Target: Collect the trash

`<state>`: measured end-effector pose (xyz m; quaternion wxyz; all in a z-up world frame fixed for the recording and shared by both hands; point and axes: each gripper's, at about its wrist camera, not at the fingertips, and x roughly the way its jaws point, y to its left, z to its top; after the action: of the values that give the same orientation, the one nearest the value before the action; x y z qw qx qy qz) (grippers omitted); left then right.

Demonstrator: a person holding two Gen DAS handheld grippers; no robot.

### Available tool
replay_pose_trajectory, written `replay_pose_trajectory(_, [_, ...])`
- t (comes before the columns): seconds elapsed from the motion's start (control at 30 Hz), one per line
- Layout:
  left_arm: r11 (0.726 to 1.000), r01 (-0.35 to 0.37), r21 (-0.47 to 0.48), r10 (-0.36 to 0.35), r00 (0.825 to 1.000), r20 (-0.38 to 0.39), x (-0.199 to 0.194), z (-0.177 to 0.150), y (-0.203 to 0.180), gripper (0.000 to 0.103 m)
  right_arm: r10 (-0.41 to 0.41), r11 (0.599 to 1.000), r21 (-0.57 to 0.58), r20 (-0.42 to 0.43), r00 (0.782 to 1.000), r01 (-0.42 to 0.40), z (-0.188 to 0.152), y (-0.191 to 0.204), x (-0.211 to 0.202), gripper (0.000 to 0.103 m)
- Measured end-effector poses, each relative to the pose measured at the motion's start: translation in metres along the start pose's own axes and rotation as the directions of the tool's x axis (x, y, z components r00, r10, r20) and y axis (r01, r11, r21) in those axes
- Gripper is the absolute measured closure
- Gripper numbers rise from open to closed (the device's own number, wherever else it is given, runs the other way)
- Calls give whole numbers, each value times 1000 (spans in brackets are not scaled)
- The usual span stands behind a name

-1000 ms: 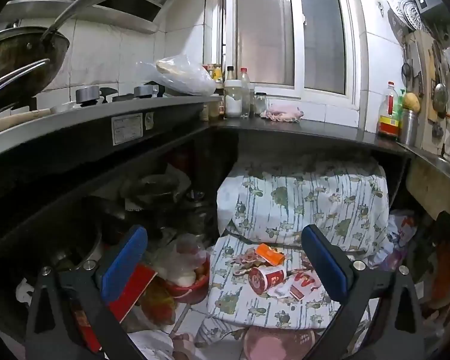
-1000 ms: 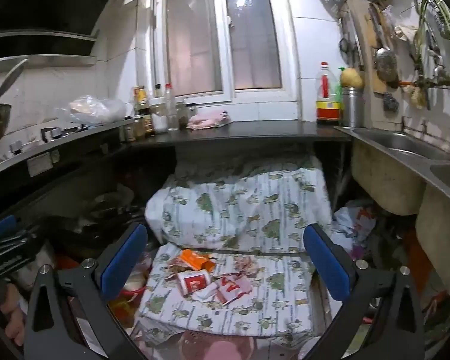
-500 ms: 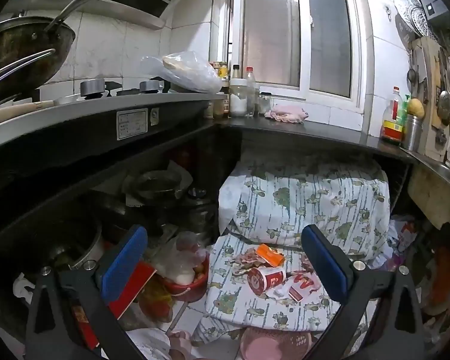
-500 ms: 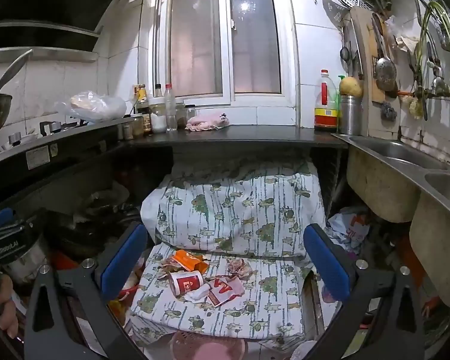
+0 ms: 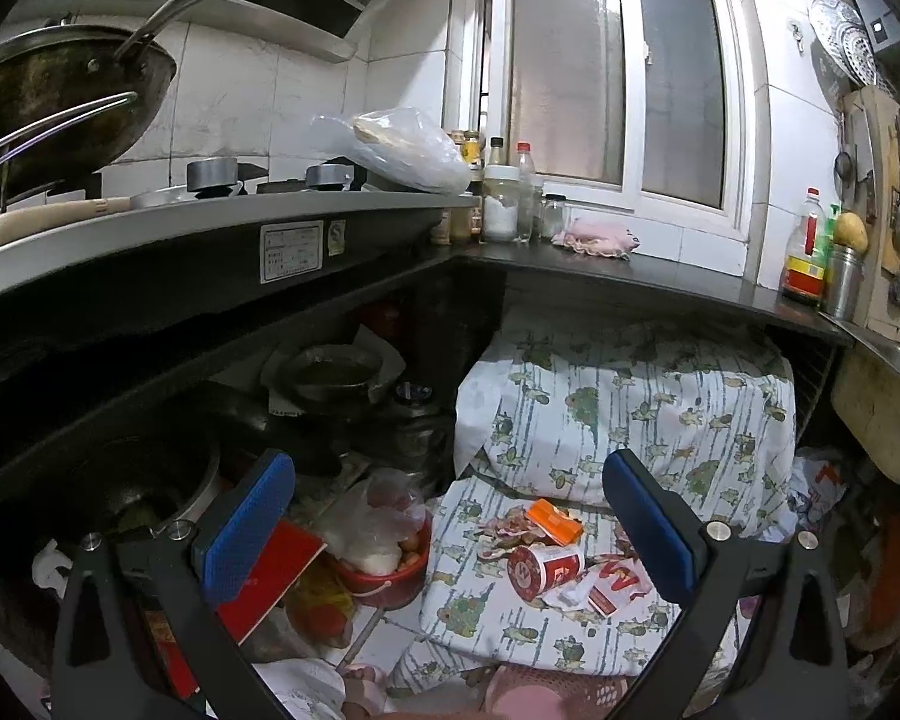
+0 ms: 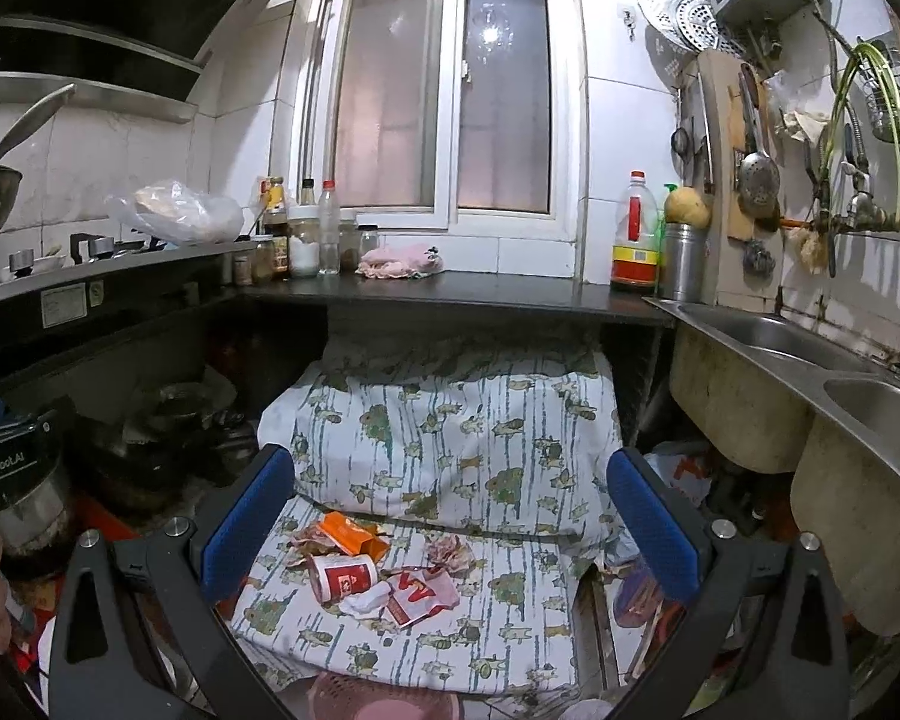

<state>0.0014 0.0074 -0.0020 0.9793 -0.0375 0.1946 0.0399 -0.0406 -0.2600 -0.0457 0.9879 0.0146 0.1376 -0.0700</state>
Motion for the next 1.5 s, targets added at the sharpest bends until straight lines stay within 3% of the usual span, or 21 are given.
replay_pose_trajectory(1.5, [1000, 17, -26, -16, 1000, 16, -6, 3, 4, 0, 36, 999, 16, -63, 997, -35, -4, 5, 20, 0])
